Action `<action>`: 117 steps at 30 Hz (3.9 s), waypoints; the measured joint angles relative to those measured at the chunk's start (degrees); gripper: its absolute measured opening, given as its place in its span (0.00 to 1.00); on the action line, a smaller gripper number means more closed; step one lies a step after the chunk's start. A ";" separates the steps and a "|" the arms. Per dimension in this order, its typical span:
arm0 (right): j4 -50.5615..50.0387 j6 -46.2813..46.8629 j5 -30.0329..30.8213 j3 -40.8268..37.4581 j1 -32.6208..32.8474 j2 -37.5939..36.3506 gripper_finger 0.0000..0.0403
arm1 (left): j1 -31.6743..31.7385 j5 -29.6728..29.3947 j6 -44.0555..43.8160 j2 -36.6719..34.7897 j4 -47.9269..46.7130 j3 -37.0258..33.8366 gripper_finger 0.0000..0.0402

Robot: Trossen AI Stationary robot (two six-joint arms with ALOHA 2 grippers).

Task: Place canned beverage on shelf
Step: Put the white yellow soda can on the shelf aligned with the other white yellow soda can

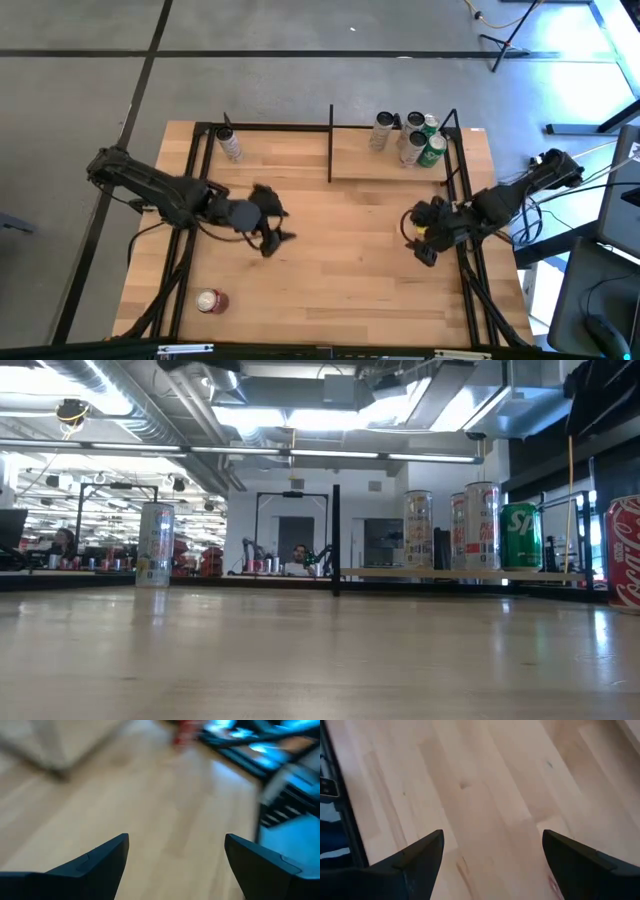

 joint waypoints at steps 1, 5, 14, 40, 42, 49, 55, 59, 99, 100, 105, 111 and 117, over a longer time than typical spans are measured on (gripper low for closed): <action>1.80 -1.06 -0.02 -0.94 -0.02 0.02 0.80 | 1.02 -0.97 -2.48 -0.02 -5.51 2.69 0.81; 7.78 -5.20 2.57 -3.31 -0.07 0.02 0.80 | 7.09 -2.84 -10.06 0.00 -25.14 10.29 0.81; 9.42 -10.64 7.40 -4.68 -8.17 0.02 0.80 | 32.55 3.77 0.65 0.07 -42.12 12.01 0.81; 16.46 -47.93 -19.37 -4.64 -52.73 1.72 0.80 | 76.18 13.60 27.80 10.65 -37.43 9.91 0.81; 16.48 -49.41 -20.37 -4.64 -53.91 1.70 0.80 | 76.82 13.61 27.71 11.64 -37.63 9.91 0.81; 16.50 -51.98 -22.28 -4.64 -56.13 1.70 0.80 | 78.42 13.78 28.72 14.25 -36.99 9.91 0.81; 16.52 -52.51 -22.37 -4.64 -55.98 1.70 0.80 | 79.98 14.92 30.31 16.49 -36.58 9.91 0.81; 16.52 -52.30 -22.38 -4.64 -55.98 1.70 0.80 | 80.86 15.91 31.57 17.47 -36.10 9.50 0.81; 27.48 -36.95 -20.77 -4.62 -41.44 2.47 0.80 | 42.65 25.38 33.89 10.30 -28.96 13.73 0.58; 27.69 -36.94 -20.17 -4.66 -39.81 2.60 0.80 | 40.24 25.38 32.67 10.38 -28.20 13.75 0.58; 30.52 -36.84 -18.49 -8.70 -32.91 2.67 0.74 | 28.69 23.18 24.45 11.51 -22.31 13.80 0.58; 38.13 -33.07 -18.33 -16.96 -24.84 2.67 0.56 | 17.19 21.83 12.04 16.82 -14.05 13.80 0.58; 54.17 -27.82 -16.60 -24.75 -15.36 2.69 0.39 | 8.29 21.45 7.59 26.65 -10.89 18.35 0.58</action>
